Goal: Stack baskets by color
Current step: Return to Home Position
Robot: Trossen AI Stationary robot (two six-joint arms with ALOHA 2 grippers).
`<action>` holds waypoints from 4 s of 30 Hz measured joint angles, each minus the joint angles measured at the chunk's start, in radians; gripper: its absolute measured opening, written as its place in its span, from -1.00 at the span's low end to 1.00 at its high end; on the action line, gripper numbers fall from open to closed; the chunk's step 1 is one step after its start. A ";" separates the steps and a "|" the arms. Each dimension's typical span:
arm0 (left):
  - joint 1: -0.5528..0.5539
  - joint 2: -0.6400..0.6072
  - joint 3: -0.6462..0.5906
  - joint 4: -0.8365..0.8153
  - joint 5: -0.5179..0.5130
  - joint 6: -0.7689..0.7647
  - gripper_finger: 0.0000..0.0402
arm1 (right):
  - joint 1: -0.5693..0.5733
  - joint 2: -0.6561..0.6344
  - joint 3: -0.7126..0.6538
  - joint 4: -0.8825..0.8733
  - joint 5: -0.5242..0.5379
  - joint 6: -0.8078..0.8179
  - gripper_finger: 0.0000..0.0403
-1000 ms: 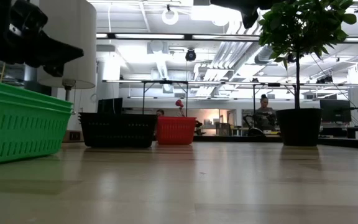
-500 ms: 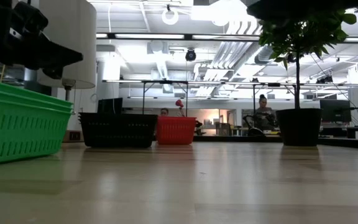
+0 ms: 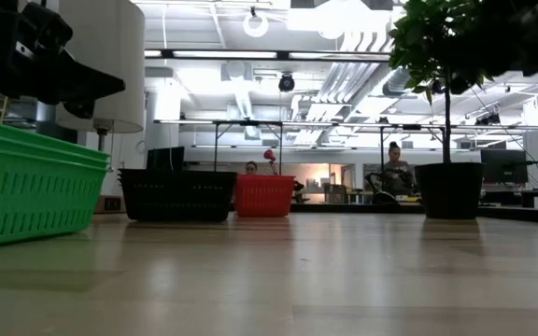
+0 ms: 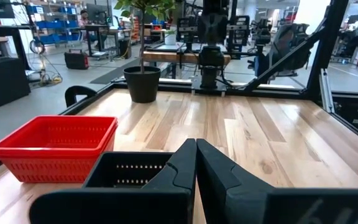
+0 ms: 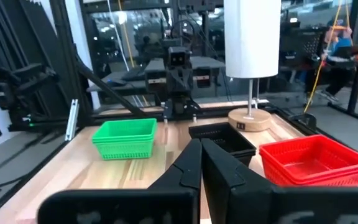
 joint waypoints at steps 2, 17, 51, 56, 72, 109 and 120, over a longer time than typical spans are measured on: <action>0.000 0.000 0.000 0.000 0.000 0.000 -1.00 | -0.025 -0.061 -0.025 -0.028 -0.016 0.000 -1.00; 0.000 0.000 0.000 0.001 0.000 0.000 -1.00 | -0.065 -0.282 -0.142 -0.171 -0.035 0.005 -1.00; -0.022 -0.116 0.001 0.002 0.010 0.000 -1.00 | -0.065 -0.301 -0.143 -0.173 0.026 -0.098 -1.00; -0.024 -0.116 0.002 -0.003 0.010 0.000 -1.00 | -0.065 -0.294 -0.143 -0.174 0.025 -0.098 -1.00; -0.024 -0.112 0.000 0.000 0.009 0.000 -1.00 | -0.065 -0.294 -0.143 -0.174 0.023 -0.097 -1.00; -0.023 -0.112 0.000 0.000 0.008 0.000 -1.00 | -0.065 -0.294 -0.144 -0.174 0.023 -0.097 -1.00; -0.023 -0.112 0.000 0.000 0.008 0.000 -1.00 | -0.065 -0.294 -0.144 -0.174 0.023 -0.097 -1.00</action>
